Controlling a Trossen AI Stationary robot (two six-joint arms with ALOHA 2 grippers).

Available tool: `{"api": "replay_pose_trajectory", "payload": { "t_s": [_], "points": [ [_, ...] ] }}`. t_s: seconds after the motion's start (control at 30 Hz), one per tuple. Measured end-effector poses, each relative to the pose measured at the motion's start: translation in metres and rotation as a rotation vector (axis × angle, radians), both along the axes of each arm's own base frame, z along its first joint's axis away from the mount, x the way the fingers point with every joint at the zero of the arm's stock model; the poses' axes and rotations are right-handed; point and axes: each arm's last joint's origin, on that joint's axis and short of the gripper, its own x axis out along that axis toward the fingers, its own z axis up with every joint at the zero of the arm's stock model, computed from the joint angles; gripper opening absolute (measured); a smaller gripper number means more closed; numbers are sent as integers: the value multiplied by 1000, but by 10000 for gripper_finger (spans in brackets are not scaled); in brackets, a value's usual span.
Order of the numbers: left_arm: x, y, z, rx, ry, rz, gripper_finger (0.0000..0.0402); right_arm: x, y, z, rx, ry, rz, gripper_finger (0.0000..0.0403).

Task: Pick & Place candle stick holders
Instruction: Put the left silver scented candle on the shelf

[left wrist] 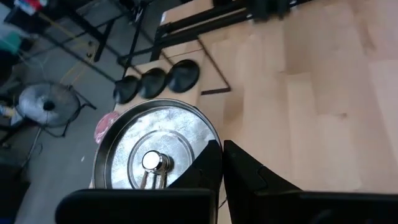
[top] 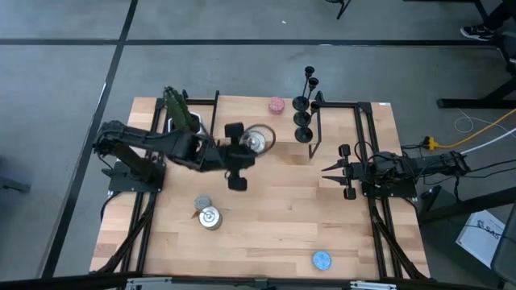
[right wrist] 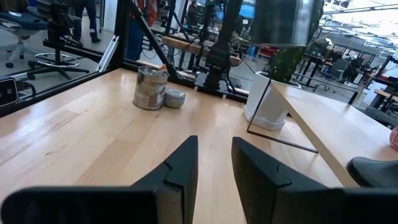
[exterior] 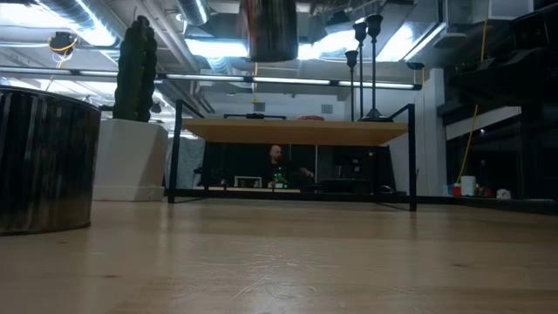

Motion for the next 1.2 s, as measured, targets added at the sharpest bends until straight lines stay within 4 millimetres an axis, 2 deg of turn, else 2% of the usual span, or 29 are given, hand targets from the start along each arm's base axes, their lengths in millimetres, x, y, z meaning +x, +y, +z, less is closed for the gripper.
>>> {"api": "replay_pose_trajectory", "payload": {
  "t_s": [0.37,0.73,1.03,1.2],
  "points": [
    [4,66,0,-52,6,146,3,0,0,0,0,0,0,101],
    [-2,117,0,-74,-17,293,3,0,0,0,0,0,0,101],
    [-7,160,2,-107,-116,457,3,0,0,0,0,0,0,101],
    [-3,184,-6,-142,-159,551,3,0,0,0,0,0,0,101]
  ]
}}
